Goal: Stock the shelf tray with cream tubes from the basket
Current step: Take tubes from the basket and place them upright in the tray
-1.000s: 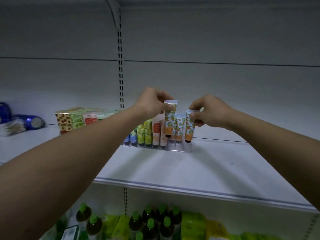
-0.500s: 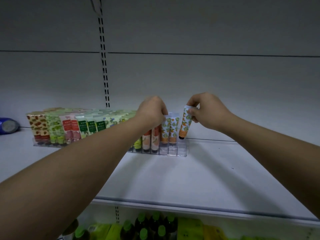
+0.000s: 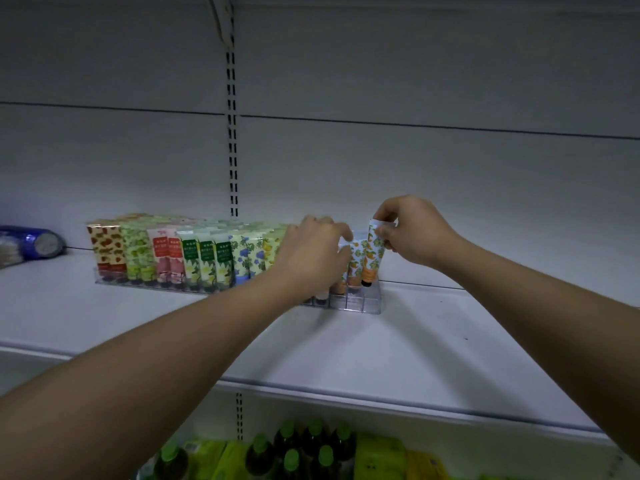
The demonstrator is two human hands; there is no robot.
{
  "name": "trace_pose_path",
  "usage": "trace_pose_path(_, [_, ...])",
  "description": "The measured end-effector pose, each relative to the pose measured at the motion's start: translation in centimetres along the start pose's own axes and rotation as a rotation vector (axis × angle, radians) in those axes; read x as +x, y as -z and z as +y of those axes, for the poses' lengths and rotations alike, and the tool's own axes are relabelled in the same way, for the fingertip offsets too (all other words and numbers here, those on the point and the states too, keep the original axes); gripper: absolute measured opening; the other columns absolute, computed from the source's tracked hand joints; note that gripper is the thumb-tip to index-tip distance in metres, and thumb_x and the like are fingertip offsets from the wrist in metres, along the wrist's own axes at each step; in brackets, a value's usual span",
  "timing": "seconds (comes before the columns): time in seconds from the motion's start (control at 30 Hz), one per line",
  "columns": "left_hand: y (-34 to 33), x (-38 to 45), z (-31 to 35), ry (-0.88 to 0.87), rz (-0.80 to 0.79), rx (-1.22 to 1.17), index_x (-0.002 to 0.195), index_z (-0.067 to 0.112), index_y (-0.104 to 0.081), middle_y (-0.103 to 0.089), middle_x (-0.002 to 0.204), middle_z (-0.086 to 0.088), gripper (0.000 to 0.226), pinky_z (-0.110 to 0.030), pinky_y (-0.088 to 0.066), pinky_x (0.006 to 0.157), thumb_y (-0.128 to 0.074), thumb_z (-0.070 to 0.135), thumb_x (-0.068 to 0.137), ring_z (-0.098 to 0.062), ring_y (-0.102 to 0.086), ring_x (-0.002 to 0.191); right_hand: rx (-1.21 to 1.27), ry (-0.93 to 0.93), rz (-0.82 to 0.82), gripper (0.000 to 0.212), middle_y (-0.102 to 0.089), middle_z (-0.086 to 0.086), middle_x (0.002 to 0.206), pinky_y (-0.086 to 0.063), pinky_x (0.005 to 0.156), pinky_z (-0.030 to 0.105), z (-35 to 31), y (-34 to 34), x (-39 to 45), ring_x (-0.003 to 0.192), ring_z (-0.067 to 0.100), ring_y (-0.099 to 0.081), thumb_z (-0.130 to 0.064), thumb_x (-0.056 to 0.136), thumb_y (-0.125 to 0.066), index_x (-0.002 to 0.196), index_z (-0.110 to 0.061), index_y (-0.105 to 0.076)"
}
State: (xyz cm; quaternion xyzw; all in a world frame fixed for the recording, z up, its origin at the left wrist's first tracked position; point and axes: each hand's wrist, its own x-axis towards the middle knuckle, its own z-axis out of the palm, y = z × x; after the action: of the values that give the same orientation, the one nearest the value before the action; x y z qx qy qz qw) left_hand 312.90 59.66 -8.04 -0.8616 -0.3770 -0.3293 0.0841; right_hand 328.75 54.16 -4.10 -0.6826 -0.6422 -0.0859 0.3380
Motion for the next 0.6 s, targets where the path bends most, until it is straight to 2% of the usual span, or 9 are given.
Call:
trace_pose_path(0.13, [-1.4,-5.0,-0.2,-0.022,-0.136,-0.048,0.114,0.029,-0.065,-0.064,0.116,0.001,0.028,-0.04,-0.047,0.09,-0.048,0.032,0.092,-0.023,-0.056,0.108,-0.034,0.005,-0.01,0.012,-0.067,0.007,0.096,-0.049,0.07,0.032,-0.8,0.0,0.1,0.085,0.026,-0.064,-0.007,0.091,-0.058,0.093,-0.012,-0.068])
trace_pose_path(0.23, [-3.4,-8.7,-1.3,0.085,-0.35,-0.069,0.127,0.031,-0.054,-0.049,0.133,0.0,0.036,-0.045,-0.036,0.101,-0.041,0.041,0.095,-0.023,-0.04,0.123,-0.081,0.01,-0.015,0.013,-0.068,0.008,0.095,-0.049,0.072,0.032,-1.1,-0.3,0.5,0.086,0.026,-0.063,-0.006,0.091,-0.057,0.092,-0.011,-0.068])
trace_pose_path(0.3, [-4.4,-9.6,-1.7,0.158,-0.429,-0.073,0.134,0.033,-0.045,-0.039,0.141,0.0,0.043,-0.051,-0.027,0.105,-0.034,0.049,0.096,-0.026,-0.03,0.132,-0.097,0.006,-0.017,0.013,-0.068,0.009,0.093,-0.049,0.072,0.032,-1.1,-0.6,0.9,0.085,0.027,-0.063,-0.006,0.091,-0.057,0.091,-0.01,-0.069])
trace_pose_path(0.43, [-5.0,-9.2,-1.8,0.174,-0.498,-0.027,0.141,0.036,-0.036,-0.032,0.147,-0.002,0.052,-0.064,-0.014,0.109,-0.025,0.057,0.095,-0.028,-0.023,0.137,-0.101,-0.022,-0.028,0.011,-0.068,0.01,0.093,-0.054,0.079,0.041,-1.0,-1.8,1.7,0.086,0.028,-0.064,-0.006,0.091,-0.058,0.09,-0.011,-0.067])
trace_pose_path(0.6, [-5.2,-9.3,-2.0,0.169,-0.491,-0.01,0.139,0.035,-0.038,-0.033,0.145,-0.003,0.053,-0.064,-0.015,0.108,-0.024,0.058,0.094,-0.028,-0.025,0.135,-0.127,-0.064,-0.046,0.011,-0.069,0.012,0.097,-0.051,0.076,0.035,-0.3,-4.0,2.3,0.088,0.028,-0.064,-0.006,0.092,-0.058,0.092,-0.009,-0.068])
